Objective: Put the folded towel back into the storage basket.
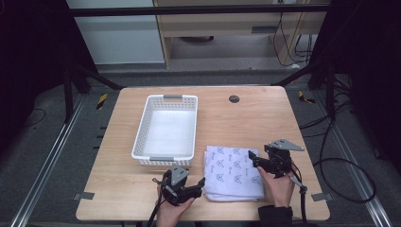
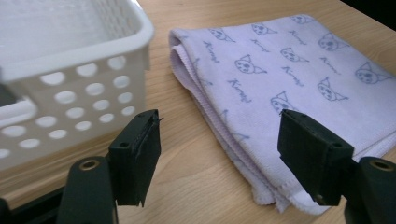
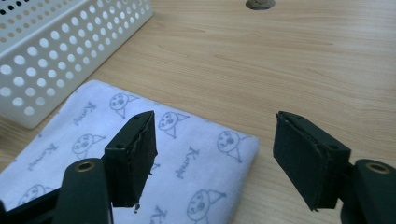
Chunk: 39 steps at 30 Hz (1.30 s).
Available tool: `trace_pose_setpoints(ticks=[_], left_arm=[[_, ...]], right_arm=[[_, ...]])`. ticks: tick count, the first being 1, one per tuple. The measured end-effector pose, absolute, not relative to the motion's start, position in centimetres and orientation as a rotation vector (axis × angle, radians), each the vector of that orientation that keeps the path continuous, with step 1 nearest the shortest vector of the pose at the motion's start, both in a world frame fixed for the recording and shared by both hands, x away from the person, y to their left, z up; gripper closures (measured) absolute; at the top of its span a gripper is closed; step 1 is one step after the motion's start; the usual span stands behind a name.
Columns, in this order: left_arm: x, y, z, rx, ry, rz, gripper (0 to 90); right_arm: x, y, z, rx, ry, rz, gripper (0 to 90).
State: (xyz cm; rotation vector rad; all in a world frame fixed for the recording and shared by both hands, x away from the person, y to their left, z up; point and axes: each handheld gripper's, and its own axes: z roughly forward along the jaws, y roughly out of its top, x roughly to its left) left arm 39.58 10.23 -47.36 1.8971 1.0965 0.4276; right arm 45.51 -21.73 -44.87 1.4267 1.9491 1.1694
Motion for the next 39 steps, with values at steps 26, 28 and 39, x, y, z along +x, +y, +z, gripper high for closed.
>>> trace_pose_setpoints(ticks=[26,28,39], left_arm=[[41.7,6.8,-50.5,1.966,1.148,0.315,32.1],[41.7,6.7,-50.5,1.974,1.135,0.326,31.9],[41.6,6.0,-50.2,1.983,1.156,0.271,49.8]], right_arm=[[47.8,-22.3,-49.8,1.593,2.038,1.088,44.8],[47.9,-22.3,-49.9,1.624,2.046,1.095,46.2],[48.1,-22.2,-50.1,1.689,2.074,1.154,63.6]])
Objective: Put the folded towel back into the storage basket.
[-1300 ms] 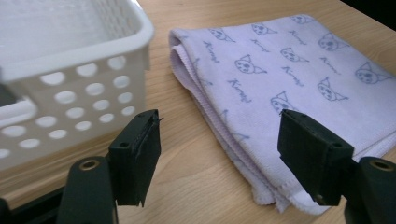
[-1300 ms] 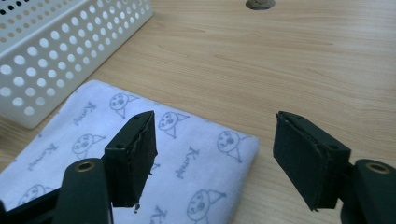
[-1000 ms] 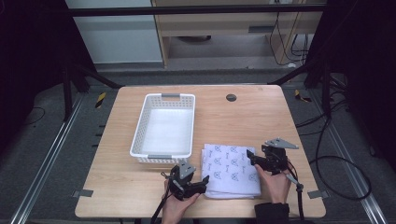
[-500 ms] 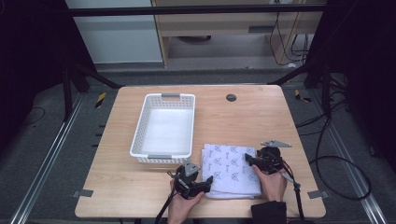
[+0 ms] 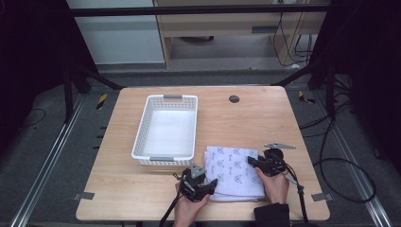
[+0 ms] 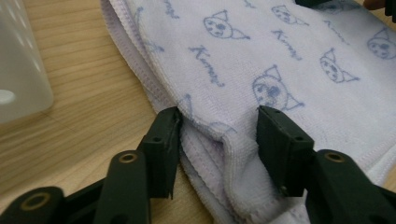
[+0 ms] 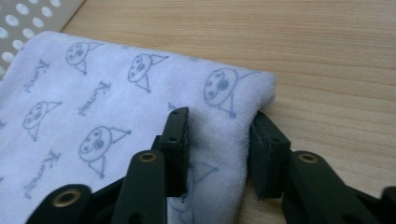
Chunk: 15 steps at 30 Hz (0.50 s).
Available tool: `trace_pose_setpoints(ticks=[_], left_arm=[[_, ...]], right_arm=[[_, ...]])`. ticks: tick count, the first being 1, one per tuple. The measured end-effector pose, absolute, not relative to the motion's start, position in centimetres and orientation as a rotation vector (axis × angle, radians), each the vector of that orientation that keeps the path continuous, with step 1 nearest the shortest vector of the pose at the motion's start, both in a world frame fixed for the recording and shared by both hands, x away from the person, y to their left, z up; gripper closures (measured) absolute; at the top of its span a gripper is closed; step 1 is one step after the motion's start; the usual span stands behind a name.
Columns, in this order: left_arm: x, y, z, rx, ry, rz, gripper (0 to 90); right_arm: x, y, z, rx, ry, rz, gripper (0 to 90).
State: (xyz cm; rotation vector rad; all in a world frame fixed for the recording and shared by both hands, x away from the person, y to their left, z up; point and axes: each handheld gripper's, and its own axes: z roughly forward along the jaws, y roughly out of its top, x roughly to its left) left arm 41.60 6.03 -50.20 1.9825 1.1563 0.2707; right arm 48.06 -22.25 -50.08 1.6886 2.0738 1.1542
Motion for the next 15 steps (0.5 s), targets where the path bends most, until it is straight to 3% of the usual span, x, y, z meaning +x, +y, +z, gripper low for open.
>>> trace_pose_setpoints(ticks=[7,15], left_arm=[[41.43,6.05,-50.15,1.954,1.152,0.227,66.7],[40.73,6.33,-49.48,1.913,1.127,0.26,72.2]], right_arm=[[47.84,-22.0,-49.96,1.684,2.057,1.169,72.6],[47.22,-21.9,-49.32,1.669,2.015,1.197,73.9]])
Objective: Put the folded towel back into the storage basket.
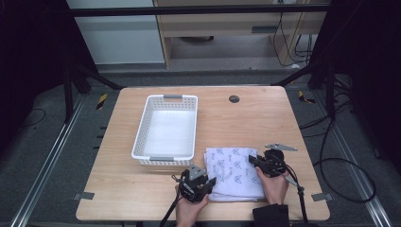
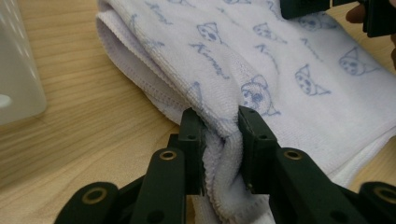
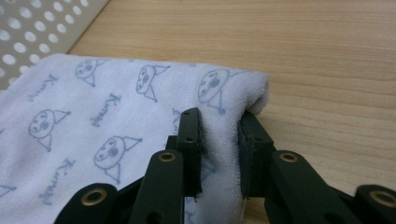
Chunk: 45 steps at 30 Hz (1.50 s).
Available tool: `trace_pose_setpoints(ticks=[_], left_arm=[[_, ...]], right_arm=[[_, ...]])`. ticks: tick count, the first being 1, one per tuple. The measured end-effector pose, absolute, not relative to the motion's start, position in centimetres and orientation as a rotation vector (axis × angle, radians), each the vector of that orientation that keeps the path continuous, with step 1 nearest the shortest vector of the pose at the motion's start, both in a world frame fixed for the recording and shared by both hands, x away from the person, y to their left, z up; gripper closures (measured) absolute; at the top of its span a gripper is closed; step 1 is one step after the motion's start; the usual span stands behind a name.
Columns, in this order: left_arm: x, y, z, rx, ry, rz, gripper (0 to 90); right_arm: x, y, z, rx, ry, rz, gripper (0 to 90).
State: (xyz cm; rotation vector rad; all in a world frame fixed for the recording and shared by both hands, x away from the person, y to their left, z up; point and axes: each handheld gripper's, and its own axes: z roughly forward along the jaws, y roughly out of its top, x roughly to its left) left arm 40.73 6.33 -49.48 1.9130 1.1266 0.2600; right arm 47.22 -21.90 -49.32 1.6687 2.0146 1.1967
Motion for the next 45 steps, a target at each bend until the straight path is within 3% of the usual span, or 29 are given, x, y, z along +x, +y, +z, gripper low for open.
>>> trace_pose_setpoints(ticks=[22,45], left_arm=[[38.4,7.7,-44.0,1.85,1.003,0.389,72.5],[39.2,9.9,-40.3,1.806,0.978,0.461,72.5]], right_arm=[[44.1,-21.5,-44.2,1.502,1.891,1.391,73.9],[44.2,-19.3,-40.6,1.396,1.809,1.458,73.6]])
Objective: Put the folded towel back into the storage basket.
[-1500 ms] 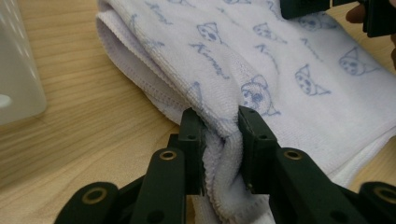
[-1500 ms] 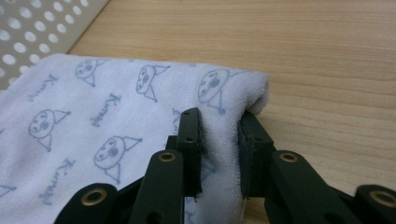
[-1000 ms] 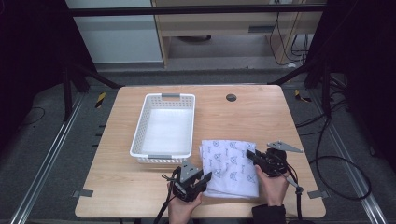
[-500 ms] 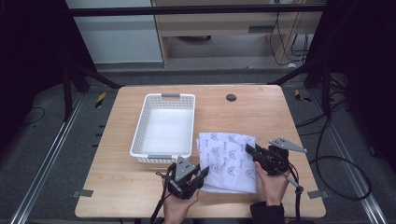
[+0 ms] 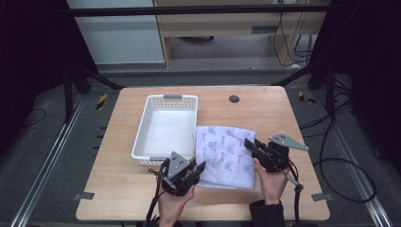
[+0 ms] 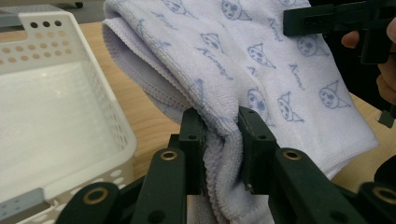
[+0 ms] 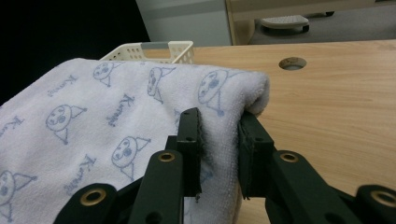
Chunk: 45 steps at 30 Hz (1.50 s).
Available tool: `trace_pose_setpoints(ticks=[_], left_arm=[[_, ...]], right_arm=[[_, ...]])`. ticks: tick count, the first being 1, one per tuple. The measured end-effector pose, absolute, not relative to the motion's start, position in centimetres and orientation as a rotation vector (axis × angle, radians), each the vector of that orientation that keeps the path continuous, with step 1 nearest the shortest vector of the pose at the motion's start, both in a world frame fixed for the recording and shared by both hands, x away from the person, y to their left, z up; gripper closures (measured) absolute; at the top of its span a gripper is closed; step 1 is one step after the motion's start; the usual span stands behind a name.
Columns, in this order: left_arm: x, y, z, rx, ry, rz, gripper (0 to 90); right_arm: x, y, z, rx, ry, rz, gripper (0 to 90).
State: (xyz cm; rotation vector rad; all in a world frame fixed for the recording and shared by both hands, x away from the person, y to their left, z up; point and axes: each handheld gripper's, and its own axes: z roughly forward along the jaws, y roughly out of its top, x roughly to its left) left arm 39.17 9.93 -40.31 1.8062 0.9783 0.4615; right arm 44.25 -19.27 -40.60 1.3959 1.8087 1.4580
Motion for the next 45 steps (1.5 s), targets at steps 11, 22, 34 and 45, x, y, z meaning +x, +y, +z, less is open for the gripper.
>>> trace_pose_setpoints(ticks=[11,22,34,45], left_arm=[[40.1,12.0,-38.5,1.757,0.986,0.507,72.6],[41.0,13.9,-37.4,1.724,1.012,0.545,72.7],[41.8,15.6,-37.3,1.688,1.049,0.565,72.7],[42.4,17.7,-36.9,1.647,1.087,0.58,72.9]], right_arm=[[45.1,-17.0,-38.1,1.337,1.785,1.475,73.8],[46.2,-14.6,-36.4,1.283,1.771,1.469,73.9],[47.7,-12.5,-36.3,1.268,1.775,1.463,73.5],[48.9,-10.0,-35.9,1.233,1.783,1.461,73.6]])
